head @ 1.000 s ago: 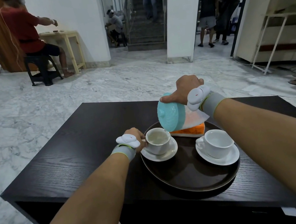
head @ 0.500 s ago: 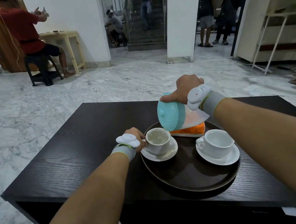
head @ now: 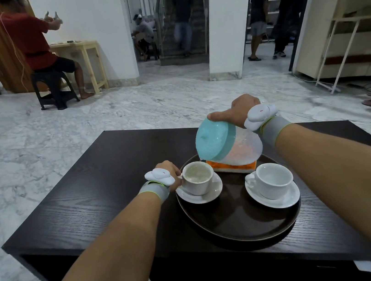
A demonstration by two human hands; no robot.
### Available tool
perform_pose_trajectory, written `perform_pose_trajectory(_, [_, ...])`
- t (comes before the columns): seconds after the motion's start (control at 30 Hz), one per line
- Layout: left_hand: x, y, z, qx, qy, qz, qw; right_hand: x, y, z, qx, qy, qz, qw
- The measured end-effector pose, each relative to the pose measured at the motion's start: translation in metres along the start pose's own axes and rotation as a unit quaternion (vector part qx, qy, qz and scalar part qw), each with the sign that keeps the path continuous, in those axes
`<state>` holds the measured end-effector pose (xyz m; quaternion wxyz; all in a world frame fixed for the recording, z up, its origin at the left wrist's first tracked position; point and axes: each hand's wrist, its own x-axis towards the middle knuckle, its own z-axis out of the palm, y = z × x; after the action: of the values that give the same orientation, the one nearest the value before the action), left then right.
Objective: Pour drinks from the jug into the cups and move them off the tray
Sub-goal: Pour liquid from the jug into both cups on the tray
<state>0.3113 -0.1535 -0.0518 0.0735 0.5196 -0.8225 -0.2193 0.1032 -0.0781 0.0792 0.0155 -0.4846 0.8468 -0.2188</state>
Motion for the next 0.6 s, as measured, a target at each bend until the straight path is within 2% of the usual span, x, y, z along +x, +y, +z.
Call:
perform_pose_trajectory(0.33, [-0.004,0.017,-0.009,0.042,0.000,-0.016,0.999,-0.007,0.026,-0.018,0.139,-0.018,0.056,0.989])
perform_pose_trajectory(0.6, [-0.008,0.038,-0.020,0.098,-0.010,-0.033,0.995,-0.019,0.044,-0.034,0.244,0.012,0.096,0.965])
